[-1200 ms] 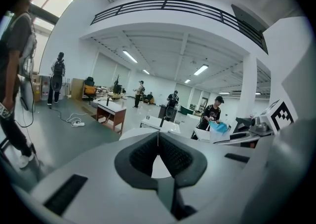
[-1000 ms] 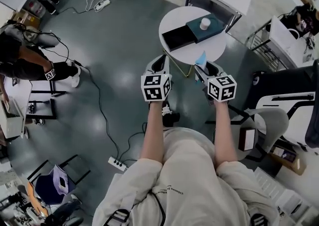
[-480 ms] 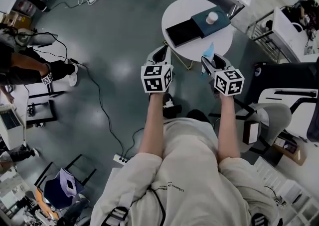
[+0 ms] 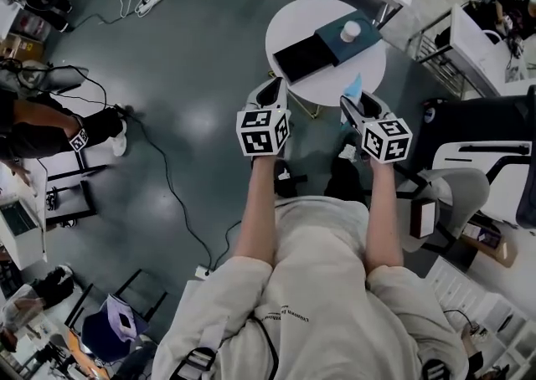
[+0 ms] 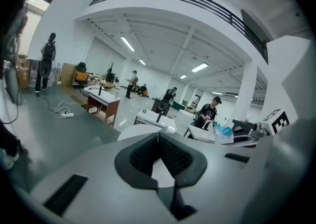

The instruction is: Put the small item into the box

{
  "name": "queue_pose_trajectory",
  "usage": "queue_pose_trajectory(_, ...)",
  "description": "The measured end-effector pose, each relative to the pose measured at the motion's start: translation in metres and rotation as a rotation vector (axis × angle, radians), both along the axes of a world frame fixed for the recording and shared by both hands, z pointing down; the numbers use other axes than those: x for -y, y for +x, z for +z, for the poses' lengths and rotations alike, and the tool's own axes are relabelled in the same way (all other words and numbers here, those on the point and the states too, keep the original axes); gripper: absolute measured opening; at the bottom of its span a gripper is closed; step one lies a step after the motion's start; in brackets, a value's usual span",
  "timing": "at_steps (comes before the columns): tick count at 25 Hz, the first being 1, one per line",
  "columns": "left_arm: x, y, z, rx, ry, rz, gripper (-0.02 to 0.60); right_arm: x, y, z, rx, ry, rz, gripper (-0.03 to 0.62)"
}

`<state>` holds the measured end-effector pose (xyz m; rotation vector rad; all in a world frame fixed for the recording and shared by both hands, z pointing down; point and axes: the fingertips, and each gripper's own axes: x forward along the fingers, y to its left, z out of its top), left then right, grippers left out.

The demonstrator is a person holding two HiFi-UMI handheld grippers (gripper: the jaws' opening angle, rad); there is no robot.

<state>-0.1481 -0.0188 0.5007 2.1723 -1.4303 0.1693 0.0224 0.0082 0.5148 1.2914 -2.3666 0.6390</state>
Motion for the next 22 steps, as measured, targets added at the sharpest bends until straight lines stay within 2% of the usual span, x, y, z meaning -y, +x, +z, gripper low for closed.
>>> queue_pose_trajectory(6, 0.016, -0.002, -0.004, 0.035, 0.024, -0.021, 0.021, 0.028, 0.005, 0.004, 0.029, 0.014, -0.014, 0.219)
queue_pose_trajectory(11, 0.027, -0.014, -0.008, 0.068, 0.031, -0.065, 0.021, 0.053, -0.013, 0.003, 0.113, 0.005, -0.051, 0.219)
queue_pose_trajectory(14, 0.034, -0.015, -0.003, 0.069, 0.025, -0.098, 0.021, 0.064, -0.024, 0.013, 0.094, -0.004, -0.123, 0.219)
queue_pose_trajectory(22, 0.062, -0.011, 0.005, 0.095, 0.011, -0.160, 0.021, 0.108, -0.025, 0.019, 0.107, -0.011, -0.194, 0.219)
